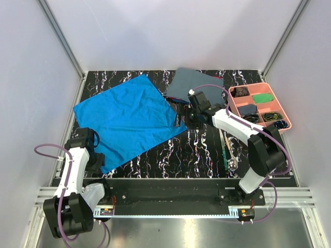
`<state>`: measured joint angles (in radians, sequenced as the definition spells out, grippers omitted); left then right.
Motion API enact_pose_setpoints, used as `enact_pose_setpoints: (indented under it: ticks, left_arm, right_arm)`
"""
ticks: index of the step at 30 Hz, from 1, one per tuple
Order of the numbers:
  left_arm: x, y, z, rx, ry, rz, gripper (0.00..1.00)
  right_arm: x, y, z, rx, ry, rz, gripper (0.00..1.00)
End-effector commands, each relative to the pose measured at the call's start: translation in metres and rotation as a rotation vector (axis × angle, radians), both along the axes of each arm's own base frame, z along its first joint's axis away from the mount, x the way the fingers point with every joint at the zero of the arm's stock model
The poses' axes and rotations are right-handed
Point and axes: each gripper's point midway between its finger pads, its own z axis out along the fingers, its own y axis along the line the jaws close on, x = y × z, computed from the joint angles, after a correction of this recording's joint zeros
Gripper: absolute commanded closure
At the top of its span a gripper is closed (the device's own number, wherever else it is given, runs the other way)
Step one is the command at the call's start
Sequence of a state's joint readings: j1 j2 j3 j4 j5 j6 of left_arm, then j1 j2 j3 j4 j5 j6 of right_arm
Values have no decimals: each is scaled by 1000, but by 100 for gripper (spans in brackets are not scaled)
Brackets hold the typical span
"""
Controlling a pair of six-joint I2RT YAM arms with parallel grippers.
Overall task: Fold the napkin into a case and place the utensils inside
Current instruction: Flatten out the crumpled napkin at the center of the board, then pick up the flattened napkin from the center of the board.
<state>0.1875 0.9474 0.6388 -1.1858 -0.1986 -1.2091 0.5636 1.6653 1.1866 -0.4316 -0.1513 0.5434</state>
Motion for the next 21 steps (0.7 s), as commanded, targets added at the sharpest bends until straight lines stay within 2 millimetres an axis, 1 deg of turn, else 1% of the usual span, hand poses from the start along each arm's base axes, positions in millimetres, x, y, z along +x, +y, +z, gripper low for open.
enact_pose_setpoints:
  ticks: [1, 3, 6, 9, 10, 12, 13, 14, 17, 19, 21]
  left_arm:
    - [-2, 15, 4, 80, 20, 99, 54]
    - [-3, 18, 4, 91, 60, 98, 52]
    - [2, 21, 3, 97, 80, 82, 51]
    - [9, 18, 2, 74, 77, 67, 50]
    - [16, 17, -1, 66, 55, 66, 50]
    - [20, 7, -9, 9, 46, 89, 51]
    - [23, 4, -17, -8, 31, 99, 51]
    - [24, 3, -20, -18, 23, 127, 51]
    - [17, 3, -32, -5, 29, 181, 52]
    - [11, 4, -37, 5, 35, 207, 53]
    - [10, 7, -37, 24, 23, 234, 53]
  right_arm:
    - [5, 6, 29, 64, -83, 12, 2]
    - [5, 5, 31, 62, -90, 9, 1]
    - [5, 5, 33, 66, -94, 11, 1]
    - [6, 4, 33, 63, -95, 4, 1]
    - [7, 4, 32, 61, -97, 2, 1]
    - [8, 5, 33, 65, -97, -1, 1]
    - [9, 5, 33, 65, -96, 0, 1]
    - [9, 5, 35, 67, -100, 2, 1]
    - [10, 4, 37, 65, -109, -7, 0]
    - [11, 4, 38, 63, -115, -9, 1]
    - [10, 3, 38, 61, -112, -11, 1]
